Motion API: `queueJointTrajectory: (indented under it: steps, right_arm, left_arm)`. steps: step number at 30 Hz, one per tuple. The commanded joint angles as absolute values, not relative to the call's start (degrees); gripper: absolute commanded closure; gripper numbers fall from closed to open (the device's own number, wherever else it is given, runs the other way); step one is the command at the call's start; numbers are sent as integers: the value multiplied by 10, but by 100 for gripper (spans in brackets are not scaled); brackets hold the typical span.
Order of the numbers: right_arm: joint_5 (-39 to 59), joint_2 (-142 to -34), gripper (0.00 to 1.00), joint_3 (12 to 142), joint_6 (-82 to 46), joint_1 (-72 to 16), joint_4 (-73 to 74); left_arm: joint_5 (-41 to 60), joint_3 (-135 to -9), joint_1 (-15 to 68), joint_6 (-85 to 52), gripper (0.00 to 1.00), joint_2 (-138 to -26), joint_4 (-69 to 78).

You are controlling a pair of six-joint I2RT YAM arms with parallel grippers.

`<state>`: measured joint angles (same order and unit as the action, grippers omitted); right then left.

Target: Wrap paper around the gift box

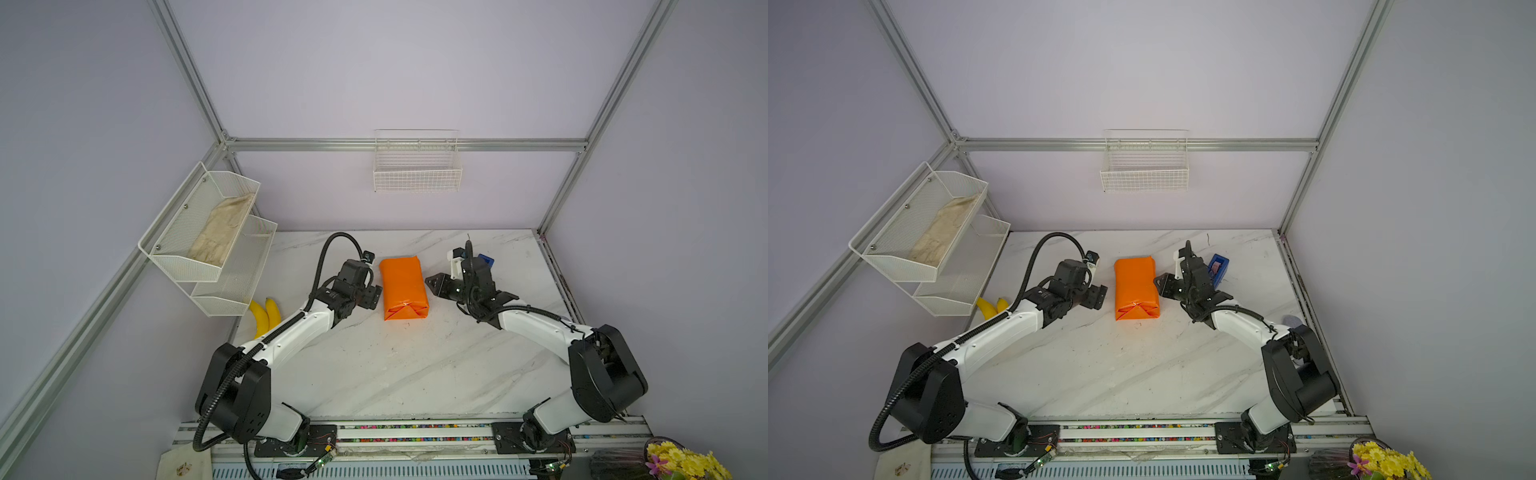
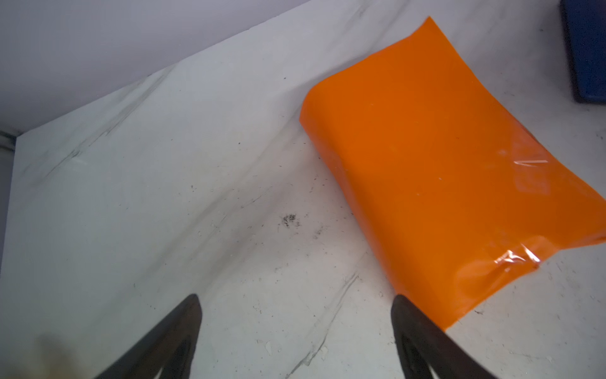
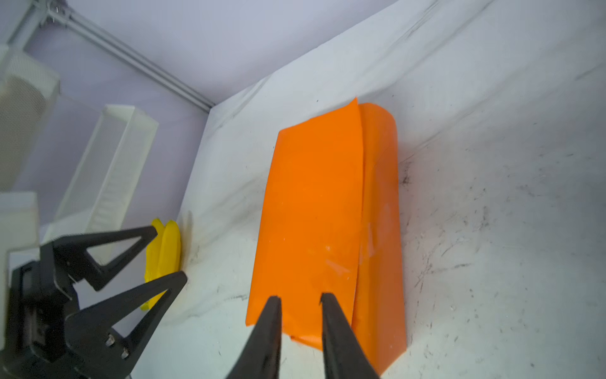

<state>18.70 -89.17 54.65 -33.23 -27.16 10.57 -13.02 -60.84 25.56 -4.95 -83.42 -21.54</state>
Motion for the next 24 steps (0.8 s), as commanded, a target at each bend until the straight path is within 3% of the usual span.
queueJointTrajectory:
  steps: [1,5,13,22,24]
  right_arm:
    - [303,-953,65,588,-307,-239,62]
    - [327,-1019,54,648,-273,-235,12]
    - [372,-1024,63,623,-295,-259,-4]
    - [341,-965,69,550,-412,-389,35]
    - [294,-936,69,550,-416,-395,-4]
  left_arm:
    - [-49,-713,184,-184,6,-860,-270]
    - [73,-733,136,-198,3,-912,-263]
    - [290,-807,110,-178,8,-1024,-256]
    - [364,-863,110,-126,16,-1094,-330]
    - [354,-867,110,-103,18,-1094,-358]
